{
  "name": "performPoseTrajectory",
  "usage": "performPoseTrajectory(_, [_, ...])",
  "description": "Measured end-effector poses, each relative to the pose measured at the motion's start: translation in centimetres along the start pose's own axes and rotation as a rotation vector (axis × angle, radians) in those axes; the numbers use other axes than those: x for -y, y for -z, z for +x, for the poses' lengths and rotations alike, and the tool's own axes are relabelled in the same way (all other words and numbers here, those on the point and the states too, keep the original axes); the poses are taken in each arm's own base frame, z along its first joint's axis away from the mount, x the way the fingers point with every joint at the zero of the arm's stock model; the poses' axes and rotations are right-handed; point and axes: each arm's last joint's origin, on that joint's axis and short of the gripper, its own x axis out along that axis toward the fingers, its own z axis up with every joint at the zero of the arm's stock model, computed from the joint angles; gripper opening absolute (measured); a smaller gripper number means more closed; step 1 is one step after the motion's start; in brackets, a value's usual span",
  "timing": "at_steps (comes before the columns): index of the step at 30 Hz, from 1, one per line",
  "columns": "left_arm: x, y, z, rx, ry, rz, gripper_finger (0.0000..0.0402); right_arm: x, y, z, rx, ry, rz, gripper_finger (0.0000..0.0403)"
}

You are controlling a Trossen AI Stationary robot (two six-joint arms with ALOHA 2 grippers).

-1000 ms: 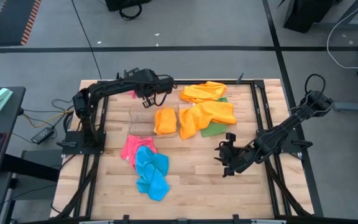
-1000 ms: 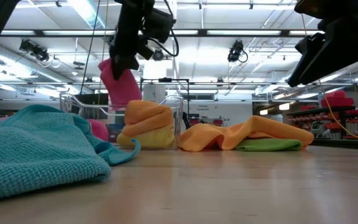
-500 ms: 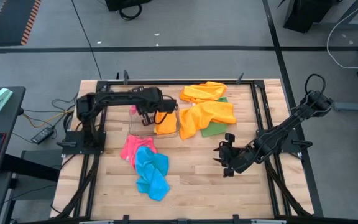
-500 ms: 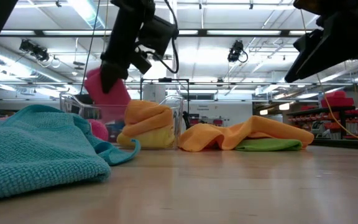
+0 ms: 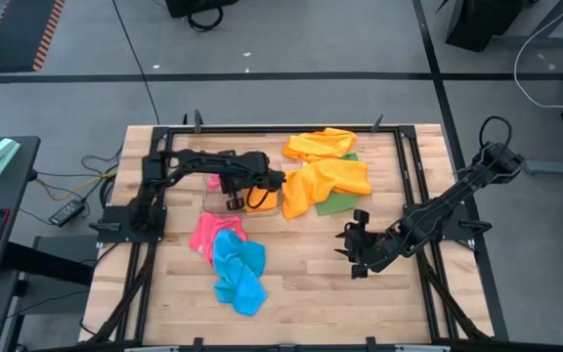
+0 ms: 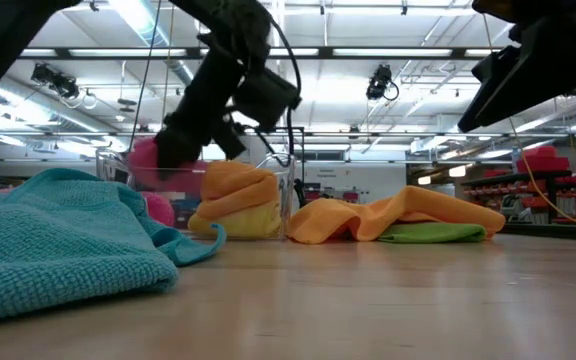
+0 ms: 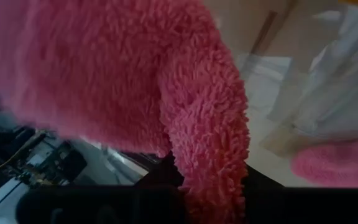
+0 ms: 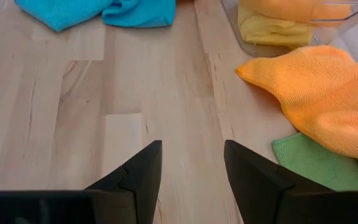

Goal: Fold microfiber towels
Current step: Put the right folded pink microfiber cloth into the transparent bin

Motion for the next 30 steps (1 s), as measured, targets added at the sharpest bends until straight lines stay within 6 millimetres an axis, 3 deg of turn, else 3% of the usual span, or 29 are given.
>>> performPoseTrajectory(13, [0.7, -0.5, 0.5, -0.02, 0.089, 0.032, 0.0029, -0.2, 0.0, -0.1, 0.005, -0.014, -0.001, 0.0182])
performPoseTrajectory(21, [0.9, -0.9, 0.4, 0.008, 0.152, 0.007, 0.0051, -0.4, 0.1, -0.2, 0.004, -0.024, -0.001, 0.0182])
performPoseTrajectory(30, [1.2, -1.2, 0.3, 0.039, 0.162, -0.004, 0.0041, -0.4, 0.0, -0.2, 0.01, -0.026, 0.003, 0.0182])
